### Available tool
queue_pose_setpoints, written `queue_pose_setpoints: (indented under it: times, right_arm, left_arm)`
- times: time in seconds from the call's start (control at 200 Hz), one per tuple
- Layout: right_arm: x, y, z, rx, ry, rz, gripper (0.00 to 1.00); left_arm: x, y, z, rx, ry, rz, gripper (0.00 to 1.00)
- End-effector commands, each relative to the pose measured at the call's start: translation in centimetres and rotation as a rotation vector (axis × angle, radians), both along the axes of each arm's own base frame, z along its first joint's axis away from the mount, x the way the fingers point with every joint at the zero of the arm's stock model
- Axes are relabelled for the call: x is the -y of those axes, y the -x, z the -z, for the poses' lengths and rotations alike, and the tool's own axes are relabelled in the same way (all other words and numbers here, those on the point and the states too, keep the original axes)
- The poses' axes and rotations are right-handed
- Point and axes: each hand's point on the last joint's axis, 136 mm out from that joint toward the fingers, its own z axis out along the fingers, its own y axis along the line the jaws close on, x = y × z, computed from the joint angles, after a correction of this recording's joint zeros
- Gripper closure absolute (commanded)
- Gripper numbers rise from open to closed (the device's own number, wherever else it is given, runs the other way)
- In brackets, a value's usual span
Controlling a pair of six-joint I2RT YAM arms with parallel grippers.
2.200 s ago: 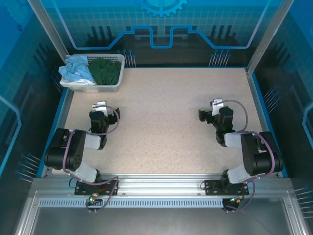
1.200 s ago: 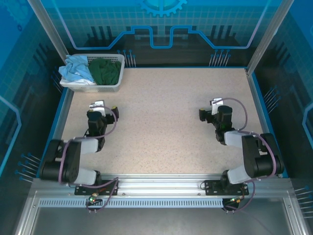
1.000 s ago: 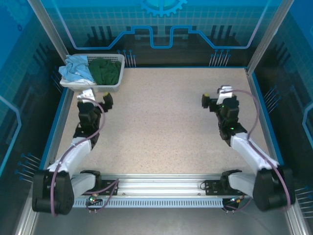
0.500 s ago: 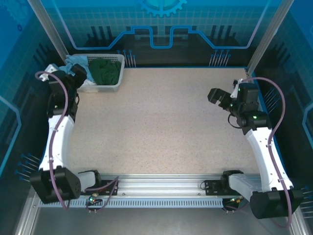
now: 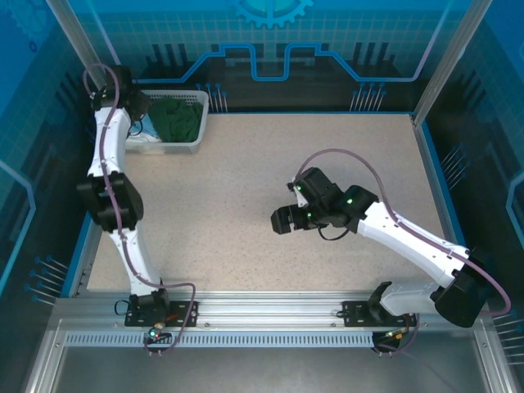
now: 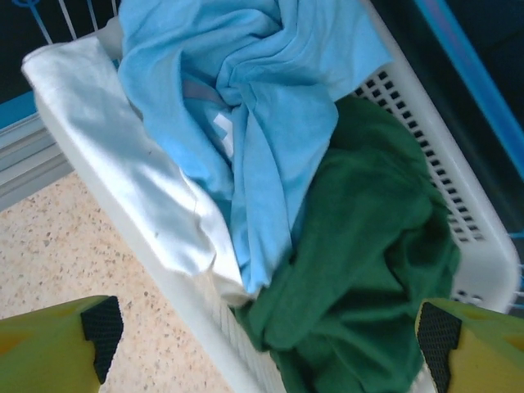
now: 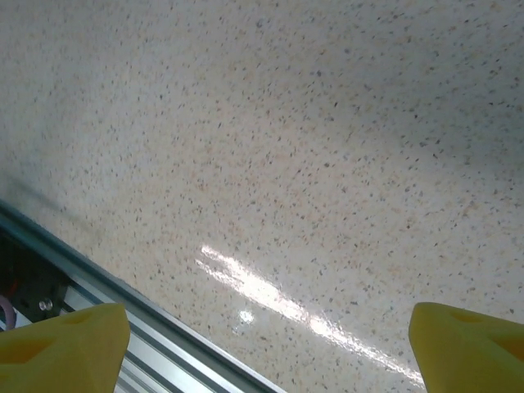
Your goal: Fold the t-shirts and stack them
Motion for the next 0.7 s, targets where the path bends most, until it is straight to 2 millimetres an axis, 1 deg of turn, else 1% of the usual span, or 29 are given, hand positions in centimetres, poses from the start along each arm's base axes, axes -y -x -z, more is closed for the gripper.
queue_pose_setpoints:
  times: [0.0, 0.035, 0.045, 0.125, 0.23, 0.33, 0.435, 0.515, 0.585, 0.695]
  right_arm:
    - [0.9, 0.0, -0.9, 0.047, 0.062, 0.023, 0.11]
    - [0.9, 0.1, -0.9, 0.05, 0.072, 0.023, 0.11]
    - [0.9, 0.2, -0.9, 0.05, 0.072, 0.024, 0.11]
    - [1.1, 0.3, -0.6, 0.045, 0.086, 0.042, 0.11]
    - [1.4, 0.2, -0.2, 0.034, 0.102, 0.072, 0.11]
    - [1.4, 0.1, 0.2, 0.022, 0.119, 0.086, 0.11]
    - [1.3, 0.1, 0.6, 0.004, 0.131, 0.093, 0.12]
    - [0.9, 0.0, 0.9, -0.008, 0.137, 0.091, 0.14]
    - [0.7, -0.2, 1.2, -0.018, 0.145, 0.089, 0.15]
    - [0.0, -0.3, 1.5, -0.035, 0.146, 0.074, 0.21]
  left_arm:
    - [-1.5, 0.5, 0.9, -0.105, -0.035, -0.013, 0.08]
    - [-1.7, -0.5, 1.2, -0.094, -0.037, -0.002, 0.09]
    - [-1.8, -0.7, 1.0, -0.085, -0.039, -0.001, 0.1]
    - [-2.1, -2.2, 2.5, -0.075, -0.032, 0.017, 0.14]
    - [-2.7, -2.8, 4.9, -0.099, -0.033, 0.014, 0.16]
    - [-3.2, -3.4, 6.7, -0.108, -0.021, 0.024, 0.17]
    - [-3.8, -4.2, 7.6, -0.089, -0.009, 0.027, 0.22]
    - [-4.1, -5.1, 8.0, -0.05, 0.02, 0.034, 0.34]
    - [-4.2, -5.9, 8.0, -0.009, 0.043, 0.034, 0.48]
    - [-4.4, -6.7, 7.6, 0.037, 0.052, 0.027, 0.62]
